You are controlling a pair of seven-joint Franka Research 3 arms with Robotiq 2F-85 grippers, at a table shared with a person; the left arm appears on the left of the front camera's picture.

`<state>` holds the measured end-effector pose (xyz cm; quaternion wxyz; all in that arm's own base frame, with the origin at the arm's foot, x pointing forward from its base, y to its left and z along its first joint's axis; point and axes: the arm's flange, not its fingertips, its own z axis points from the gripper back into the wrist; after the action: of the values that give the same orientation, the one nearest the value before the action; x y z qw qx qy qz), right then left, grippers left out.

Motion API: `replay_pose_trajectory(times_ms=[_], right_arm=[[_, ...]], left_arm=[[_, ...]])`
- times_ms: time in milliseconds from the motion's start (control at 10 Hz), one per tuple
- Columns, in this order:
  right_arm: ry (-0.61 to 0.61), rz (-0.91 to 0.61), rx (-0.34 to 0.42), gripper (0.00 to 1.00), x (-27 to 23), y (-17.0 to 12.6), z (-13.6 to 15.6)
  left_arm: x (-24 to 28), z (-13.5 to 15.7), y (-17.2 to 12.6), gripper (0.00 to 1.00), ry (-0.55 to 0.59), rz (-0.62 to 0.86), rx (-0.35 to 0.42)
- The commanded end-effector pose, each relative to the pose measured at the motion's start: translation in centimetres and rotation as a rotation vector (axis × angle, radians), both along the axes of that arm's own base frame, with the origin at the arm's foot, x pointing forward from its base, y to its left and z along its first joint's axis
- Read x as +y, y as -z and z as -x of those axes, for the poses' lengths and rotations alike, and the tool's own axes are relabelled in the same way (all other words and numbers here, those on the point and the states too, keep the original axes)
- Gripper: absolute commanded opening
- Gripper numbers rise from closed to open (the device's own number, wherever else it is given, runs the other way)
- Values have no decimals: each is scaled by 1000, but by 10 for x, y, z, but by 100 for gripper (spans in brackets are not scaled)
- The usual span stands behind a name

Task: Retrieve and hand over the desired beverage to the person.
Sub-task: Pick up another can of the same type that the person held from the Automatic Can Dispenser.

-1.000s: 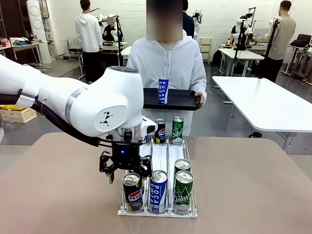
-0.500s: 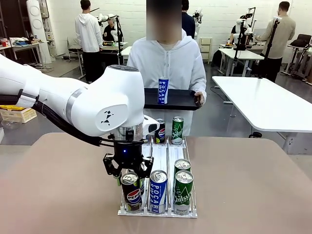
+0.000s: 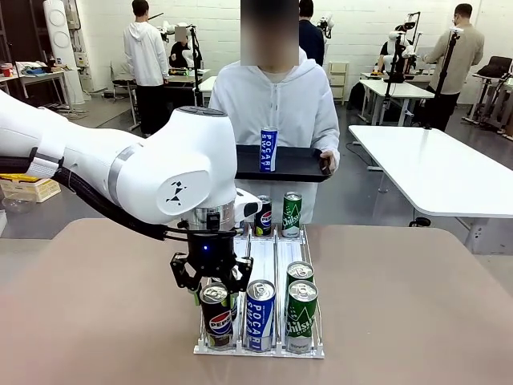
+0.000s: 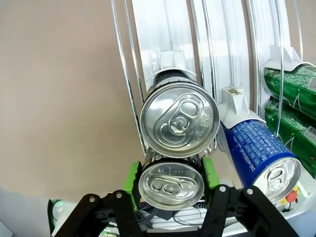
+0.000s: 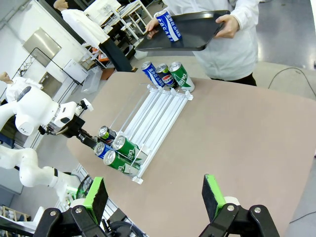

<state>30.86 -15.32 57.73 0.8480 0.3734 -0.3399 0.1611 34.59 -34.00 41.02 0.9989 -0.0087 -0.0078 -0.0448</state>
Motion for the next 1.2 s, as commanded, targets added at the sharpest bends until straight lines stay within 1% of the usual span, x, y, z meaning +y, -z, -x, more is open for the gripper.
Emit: replay_pose_trajectory(times_ms=[0,100,200,300,400,600,700,900,1000,1100], right_arm=[[-10,-33,-27,100,0,0,-4],[-10,-33,-27,100,0,0,-4],[-10,-33,-27,100,0,0,-4],[-10,-33,-27,100,0,0,-4],[-10,-33,-27,100,0,0,-4],[-10,-33,-27,100,0,0,-4],[-10,-33,-27,100,0,0,-4],[-10,-33,-27,100,0,0,-4],[-10,-33,-27,100,0,0,-4],[-10,-33,-27,100,0,0,-4]], left_arm=[[5,8,-36,56,38,80,11],[2,14,-73,56,84,103,-25],[2,17,-111,56,98,97,-55],[-2,22,-154,56,103,84,-113],[-11,27,-187,56,131,38,-150],[-33,16,-235,56,169,-12,-167],[-43,0,-257,56,159,-19,-181],[-52,-40,-278,56,133,-38,-173],[-48,-58,-280,56,124,-52,-155],[-42,-74,-283,56,131,-25,-152]])
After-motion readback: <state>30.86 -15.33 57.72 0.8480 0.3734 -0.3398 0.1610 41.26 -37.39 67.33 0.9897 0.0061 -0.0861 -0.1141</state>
